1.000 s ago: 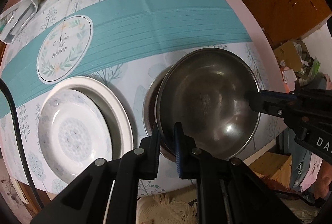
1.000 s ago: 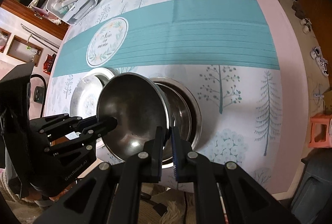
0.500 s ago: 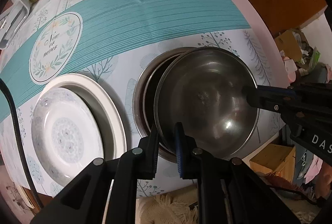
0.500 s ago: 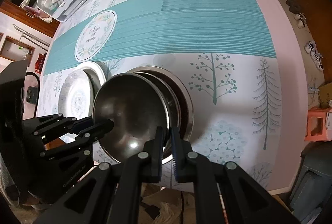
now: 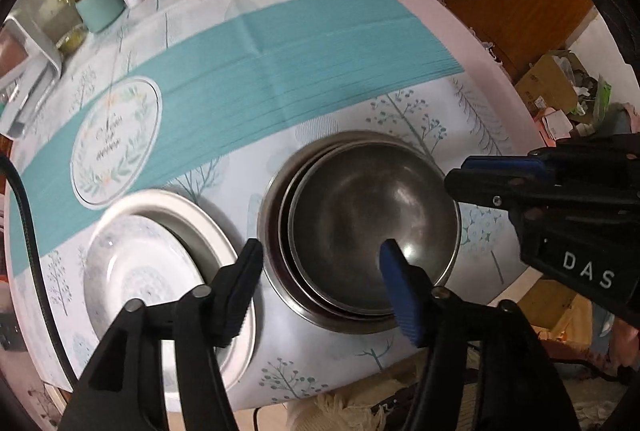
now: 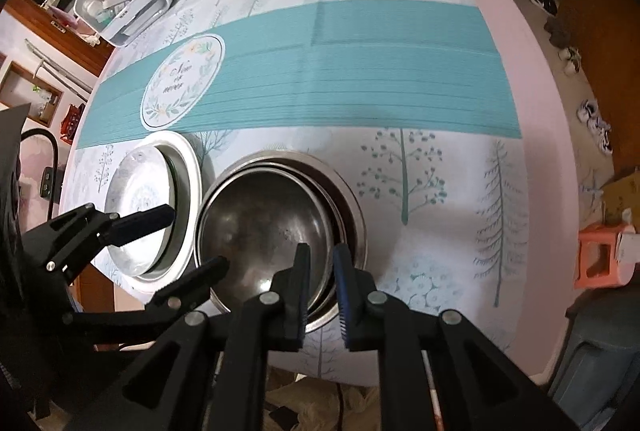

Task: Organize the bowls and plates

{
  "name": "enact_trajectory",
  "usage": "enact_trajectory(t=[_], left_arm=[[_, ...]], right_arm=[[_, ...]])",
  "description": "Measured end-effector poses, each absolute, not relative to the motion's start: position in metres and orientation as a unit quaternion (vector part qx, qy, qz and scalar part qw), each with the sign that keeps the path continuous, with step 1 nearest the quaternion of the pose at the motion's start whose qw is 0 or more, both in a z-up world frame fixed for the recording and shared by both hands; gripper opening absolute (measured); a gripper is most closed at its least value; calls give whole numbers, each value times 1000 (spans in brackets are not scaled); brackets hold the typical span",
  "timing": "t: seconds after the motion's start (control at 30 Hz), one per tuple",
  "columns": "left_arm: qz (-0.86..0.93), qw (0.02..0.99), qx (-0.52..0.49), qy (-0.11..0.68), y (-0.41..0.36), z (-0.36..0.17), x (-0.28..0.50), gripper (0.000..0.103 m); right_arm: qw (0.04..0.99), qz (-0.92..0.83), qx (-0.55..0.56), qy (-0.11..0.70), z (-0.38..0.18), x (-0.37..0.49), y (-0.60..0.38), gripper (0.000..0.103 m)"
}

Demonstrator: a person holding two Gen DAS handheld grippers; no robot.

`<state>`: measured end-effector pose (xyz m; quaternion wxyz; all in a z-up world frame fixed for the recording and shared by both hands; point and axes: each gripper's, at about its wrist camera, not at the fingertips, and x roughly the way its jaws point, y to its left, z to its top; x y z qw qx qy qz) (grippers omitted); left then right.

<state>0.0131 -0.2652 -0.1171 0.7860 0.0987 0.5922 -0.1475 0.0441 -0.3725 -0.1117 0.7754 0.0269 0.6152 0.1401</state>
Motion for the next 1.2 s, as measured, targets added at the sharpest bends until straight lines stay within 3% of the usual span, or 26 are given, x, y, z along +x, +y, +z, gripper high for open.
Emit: enact_trajectory(t=[0.27, 0.73, 1.2], left_arm=[[-132, 814, 94, 558, -257, -98, 15, 82], [-151, 811, -12, 566, -208, -98, 27, 83], [-203, 738, -117, 632, -202, -160, 23, 82]], right_arm=[[795, 143, 24, 589, -100, 46, -374, 28], [806, 156, 34, 569, -99, 43, -387, 44], [767, 163, 45, 619, -143, 43, -386, 44]])
